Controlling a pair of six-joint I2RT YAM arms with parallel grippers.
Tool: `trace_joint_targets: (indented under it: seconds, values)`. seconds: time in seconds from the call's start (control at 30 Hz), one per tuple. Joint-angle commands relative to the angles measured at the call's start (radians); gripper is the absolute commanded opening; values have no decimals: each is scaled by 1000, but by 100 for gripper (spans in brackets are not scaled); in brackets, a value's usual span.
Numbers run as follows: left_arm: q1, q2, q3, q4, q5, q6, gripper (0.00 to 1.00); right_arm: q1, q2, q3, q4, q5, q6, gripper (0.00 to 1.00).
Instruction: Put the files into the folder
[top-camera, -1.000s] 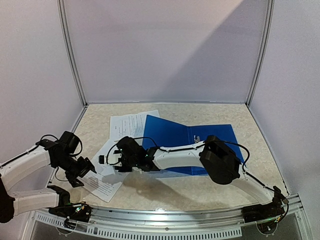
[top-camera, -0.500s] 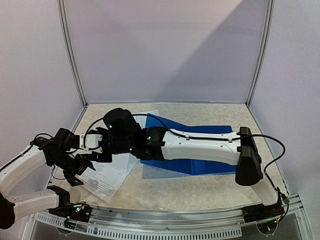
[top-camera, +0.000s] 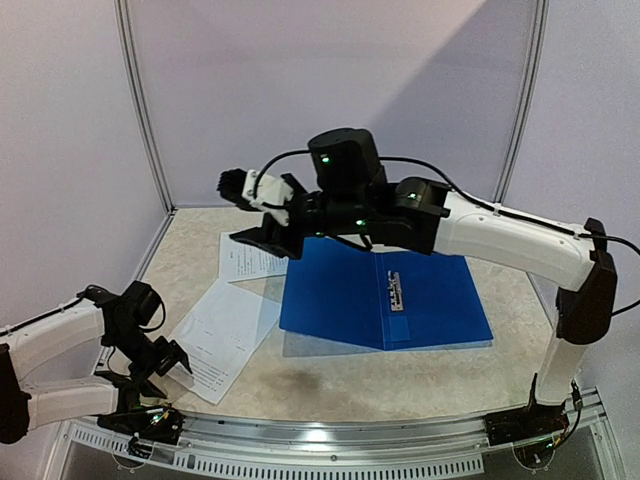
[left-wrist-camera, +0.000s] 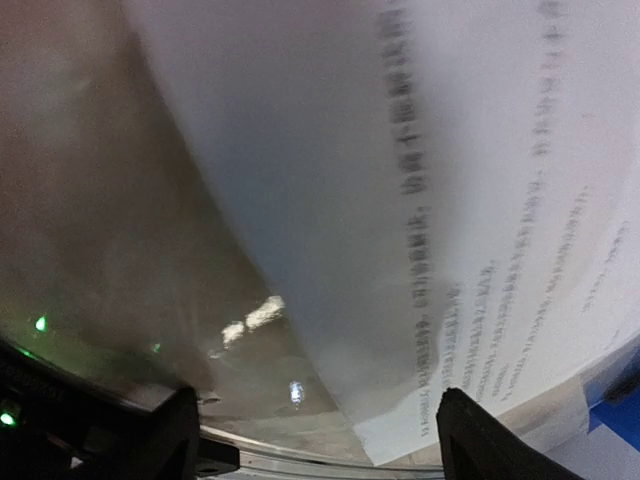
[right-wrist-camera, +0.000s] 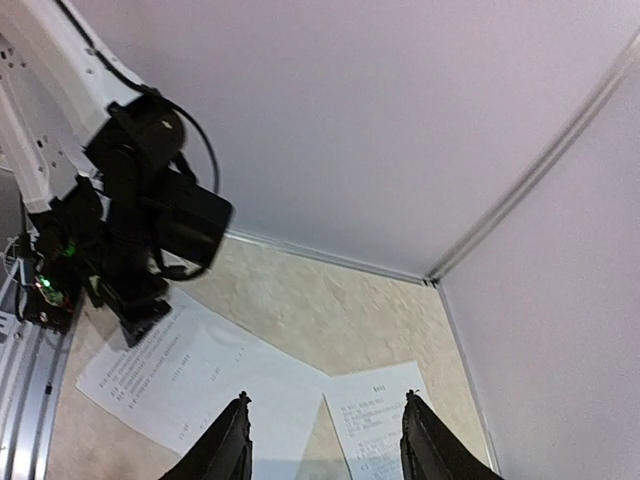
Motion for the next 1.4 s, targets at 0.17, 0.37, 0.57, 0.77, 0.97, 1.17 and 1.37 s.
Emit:
trace_joint_targets:
  seconds: [0.17,0.37,0.57,0.77,0.97,1.17,1.37]
  values:
    - [6,-149,-205,306,64,-149,75,-120,-198,-260,-38,17,73,51]
    - [7,-243,-305,478,86,-263,68,-119,-239,-339,-48,12,100,51]
    - [8,-265,-376,651,54,-313,50,-118,-245,-375,-46,25,113,51]
    - [9,-231,-425,885,-13,-370,30,-119,-244,-404,-43,23,136,50]
    - [40,-267,-354,799,-101,-257,0,-120,-251,-439,-43,36,132,50]
    - [41,-223,-137,549,-208,13,0,-118,-258,-465,-35,17,134,49]
    - [24,-83,219,306,-352,283,0,-119,-278,-473,-56,-42,102,50]
